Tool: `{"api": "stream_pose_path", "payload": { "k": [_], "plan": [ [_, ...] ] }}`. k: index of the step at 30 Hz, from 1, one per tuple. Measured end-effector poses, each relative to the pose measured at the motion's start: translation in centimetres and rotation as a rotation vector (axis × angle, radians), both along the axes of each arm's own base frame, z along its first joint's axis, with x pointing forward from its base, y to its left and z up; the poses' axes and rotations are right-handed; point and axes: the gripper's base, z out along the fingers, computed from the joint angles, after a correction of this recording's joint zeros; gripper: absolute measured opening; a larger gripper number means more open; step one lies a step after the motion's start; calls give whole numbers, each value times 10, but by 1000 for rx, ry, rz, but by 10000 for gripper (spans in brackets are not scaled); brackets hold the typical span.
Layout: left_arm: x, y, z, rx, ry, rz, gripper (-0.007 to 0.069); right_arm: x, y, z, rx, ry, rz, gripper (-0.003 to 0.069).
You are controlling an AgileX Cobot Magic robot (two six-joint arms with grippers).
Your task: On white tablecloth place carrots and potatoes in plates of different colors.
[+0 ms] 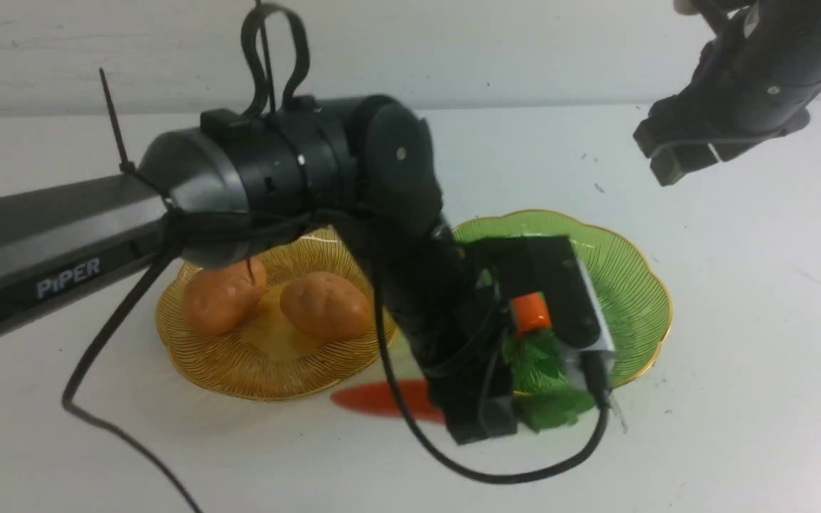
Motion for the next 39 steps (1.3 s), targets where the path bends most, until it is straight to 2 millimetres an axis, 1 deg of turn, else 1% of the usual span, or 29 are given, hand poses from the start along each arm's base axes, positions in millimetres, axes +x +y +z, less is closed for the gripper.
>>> {"api": "stream_pose_path", "payload": {
  "k": [1,2,4,6,7,9,11,14,17,21,23,26,28,30,33,36,37,39],
  "plan": [
    [1,-3,4,-3,-21,-8,269,0,-2,1,-1,-3,-5,444],
    [4,-11,17,-21,-84,-27,269,-1,-9,5,3,-15,-26,444],
    [14,-21,32,-49,-167,-43,269,-3,-24,14,15,-36,-78,444],
    [29,-32,40,-77,-247,-86,269,-6,-36,22,23,-57,-113,444],
    [41,-41,40,-94,-319,-142,269,-9,-40,27,28,-70,-124,444],
    [54,-52,32,-106,-388,-194,269,-15,-49,38,42,-98,-147,444],
    [65,-61,15,-103,-435,-247,269,-21,-54,45,53,-114,-157,444],
    [80,-70,-14,-98,-489,-271,269,-28,-55,54,66,-135,-159,444],
    [89,-78,-29,-135,-533,-258,275,-31,-55,56,80,-140,-157,444],
    [100,-86,-30,-208,-636,-186,335,-31,-54,57,86,-138,-156,443],
    [106,-88,-31,-229,-683,-143,438,-31,-54,57,87,-138,-156,443],
    [108,-89,-39,-224,-672,-136,578,-31,-54,57,89,-137,-156,443],
    [108,-89,-40,-222,-668,-137,625,-31,-54,57,89,-136,-156,443],
    [108,-89,-40,-221,-667,-137,648,-31,-54,57,89,-136,-156,443],
    [107,-88,-38,-221,-667,-135,654,-31,-54,57,88,-136,-155,443],
    [105,-87,-31,-229,-642,-111,640,-31,-54,57,88,-136,-155,443],
    [102,-85,-26,-234,-619,-91,621,-31,-54,57,89,-136,-155,443],
    [96,-82,-11,-257,-559,-27,559,-31,-54,57,86,-136,-151,443]
  ]
}}
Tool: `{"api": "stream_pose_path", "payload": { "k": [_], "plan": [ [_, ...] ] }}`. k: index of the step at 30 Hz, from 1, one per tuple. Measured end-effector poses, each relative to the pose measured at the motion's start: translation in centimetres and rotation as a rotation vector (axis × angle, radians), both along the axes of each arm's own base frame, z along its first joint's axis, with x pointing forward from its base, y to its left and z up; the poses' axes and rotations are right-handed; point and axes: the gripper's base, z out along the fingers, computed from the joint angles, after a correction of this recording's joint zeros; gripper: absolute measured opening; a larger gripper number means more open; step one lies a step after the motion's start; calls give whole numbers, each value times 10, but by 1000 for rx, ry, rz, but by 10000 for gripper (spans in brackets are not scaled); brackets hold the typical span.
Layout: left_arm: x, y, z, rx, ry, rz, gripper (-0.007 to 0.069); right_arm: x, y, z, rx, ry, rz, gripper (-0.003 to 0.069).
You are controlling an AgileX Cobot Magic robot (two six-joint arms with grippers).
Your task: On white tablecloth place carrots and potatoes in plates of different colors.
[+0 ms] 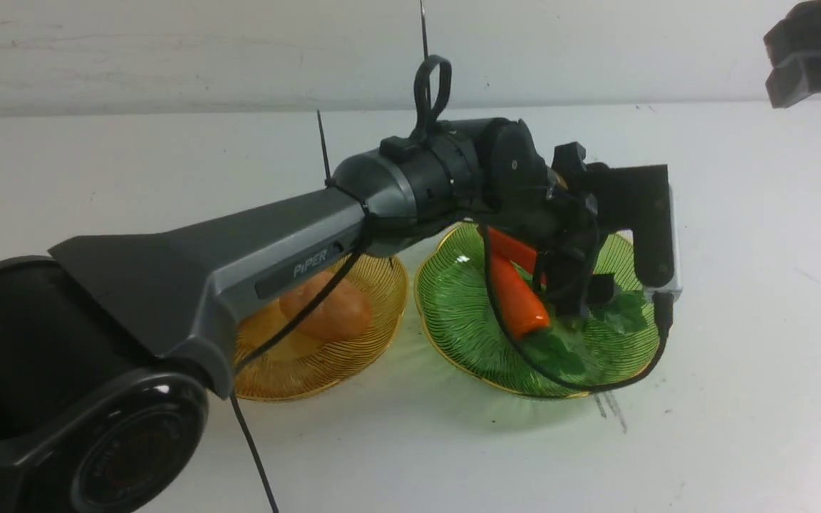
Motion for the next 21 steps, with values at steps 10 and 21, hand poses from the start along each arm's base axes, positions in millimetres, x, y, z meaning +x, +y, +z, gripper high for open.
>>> {"api": "stream_pose_path", "payload": {
  "k": [10,21],
  "plan": [
    [-43,53,107,-113,278,336,23,-21,-3,23,-10,-69,33,233],
    [-103,164,152,-144,283,820,-3,-188,-14,95,241,-637,171,-15]
  ]
}}
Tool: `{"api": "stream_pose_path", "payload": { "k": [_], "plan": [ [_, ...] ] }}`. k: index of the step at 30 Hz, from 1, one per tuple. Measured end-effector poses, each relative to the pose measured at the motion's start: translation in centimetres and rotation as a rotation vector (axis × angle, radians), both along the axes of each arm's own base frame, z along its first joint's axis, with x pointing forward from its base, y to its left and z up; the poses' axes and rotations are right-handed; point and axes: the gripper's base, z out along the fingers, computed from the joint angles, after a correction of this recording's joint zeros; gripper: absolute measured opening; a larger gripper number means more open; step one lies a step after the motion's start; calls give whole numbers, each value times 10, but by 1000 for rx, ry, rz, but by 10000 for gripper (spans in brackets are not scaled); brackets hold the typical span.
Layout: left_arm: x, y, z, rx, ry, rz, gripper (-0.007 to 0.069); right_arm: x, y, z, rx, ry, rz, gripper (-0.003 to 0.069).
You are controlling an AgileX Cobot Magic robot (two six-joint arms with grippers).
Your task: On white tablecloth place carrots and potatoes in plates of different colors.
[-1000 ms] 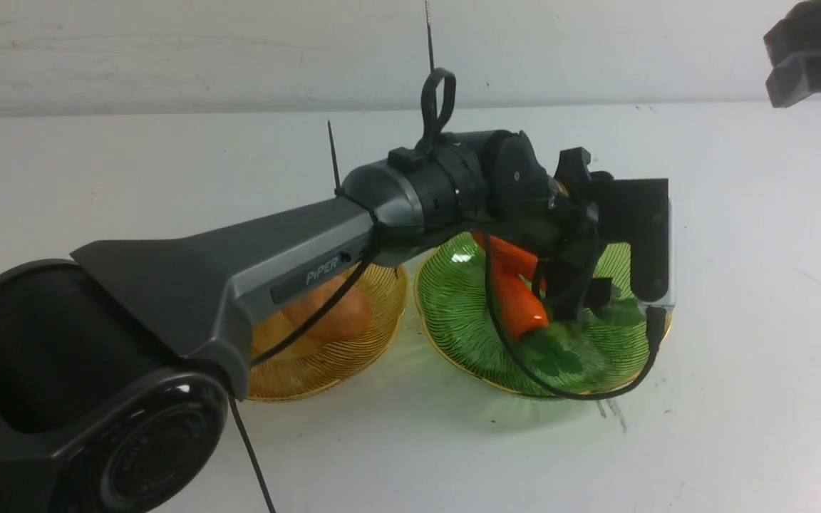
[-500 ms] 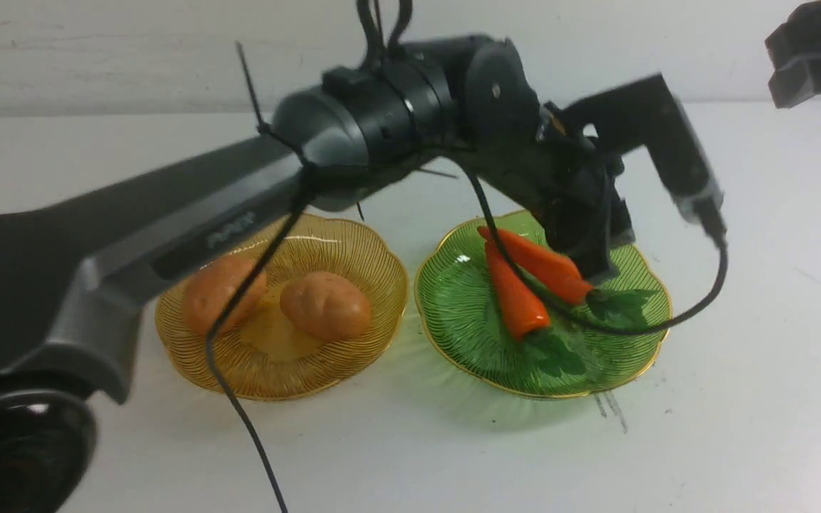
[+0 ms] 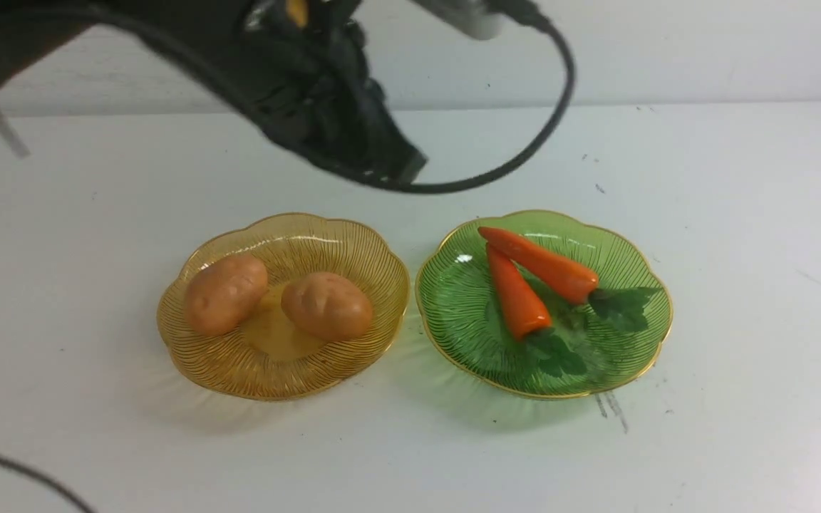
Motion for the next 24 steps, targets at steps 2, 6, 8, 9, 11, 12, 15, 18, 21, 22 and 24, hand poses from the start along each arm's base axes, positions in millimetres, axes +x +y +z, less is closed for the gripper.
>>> {"api": "stream_pose_path", "payload": {
  "k": [2,6,8,9,11,12,15,18,21,22,24],
  "plan": [
    [-17,15,-2,-10,-28,35,-3,-28,-5,-10,31,-116,1,-15],
    [-63,52,-12,-99,-115,111,-3,-77,-18,-54,97,-372,-45,-15],
    [-94,75,-25,-155,-151,148,-3,-97,-23,-85,130,-472,-67,-15],
    [-106,83,-31,-181,-159,159,-3,-106,-26,-100,147,-530,-79,-15],
    [-130,99,-47,-235,-192,168,-3,-125,-32,-134,190,-665,-105,-15],
    [-138,104,-56,-246,-207,164,-3,-132,-35,-149,224,-723,-115,-15],
    [-163,121,-72,-318,-261,169,-3,-133,-36,-164,267,-739,-120,-15],
    [-177,130,-81,-380,-265,199,-3,-132,-36,-165,271,-749,-124,-15],
    [-187,138,-80,-429,-291,211,-3,-132,-36,-165,273,-755,-125,-15],
    [-189,139,-79,-440,-300,211,-3,-132,-36,-165,273,-755,-125,-15],
    [-193,142,-77,-456,-317,211,-3,-132,-36,-165,273,-754,-125,-15]
  ]
}}
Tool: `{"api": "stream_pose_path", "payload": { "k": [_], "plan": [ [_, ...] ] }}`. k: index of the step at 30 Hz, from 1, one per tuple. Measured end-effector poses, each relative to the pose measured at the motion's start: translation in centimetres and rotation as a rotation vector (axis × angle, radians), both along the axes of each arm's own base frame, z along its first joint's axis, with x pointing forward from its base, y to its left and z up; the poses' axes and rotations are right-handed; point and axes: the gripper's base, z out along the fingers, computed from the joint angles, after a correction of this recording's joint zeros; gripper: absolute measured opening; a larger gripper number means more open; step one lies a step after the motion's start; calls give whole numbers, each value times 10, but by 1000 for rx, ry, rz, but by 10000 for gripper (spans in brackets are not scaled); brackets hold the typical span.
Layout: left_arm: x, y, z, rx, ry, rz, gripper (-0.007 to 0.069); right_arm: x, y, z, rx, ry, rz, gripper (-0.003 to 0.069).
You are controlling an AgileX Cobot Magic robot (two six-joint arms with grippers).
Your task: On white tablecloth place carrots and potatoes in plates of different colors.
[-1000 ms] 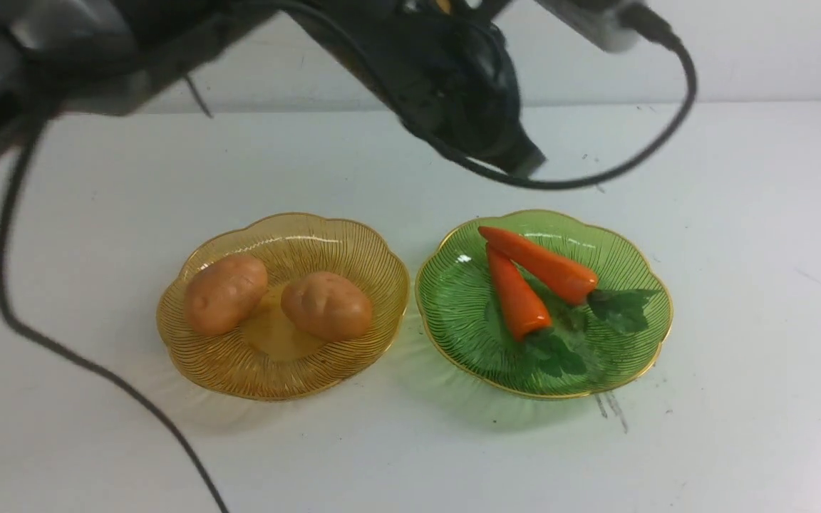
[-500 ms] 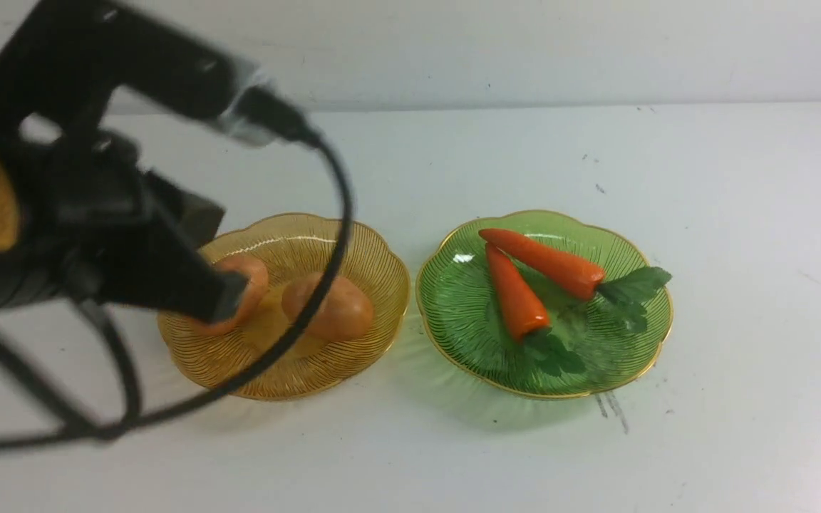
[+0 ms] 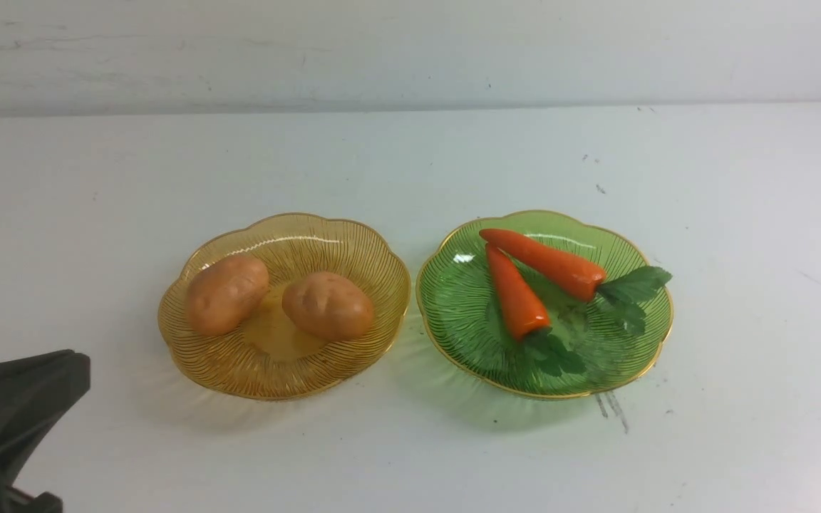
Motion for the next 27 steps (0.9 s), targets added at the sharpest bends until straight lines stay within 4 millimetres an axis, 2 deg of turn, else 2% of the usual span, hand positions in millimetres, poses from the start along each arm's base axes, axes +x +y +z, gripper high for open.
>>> {"api": "stream_pose_path", "payload": {
  "k": [23,27],
  "plan": [
    [-2,3,1,6,-25,4,-3,0,0,0,0,2,0,-15],
    [-8,7,-8,-4,-76,7,-3,0,0,-1,-3,6,1,-15]
  ]
}}
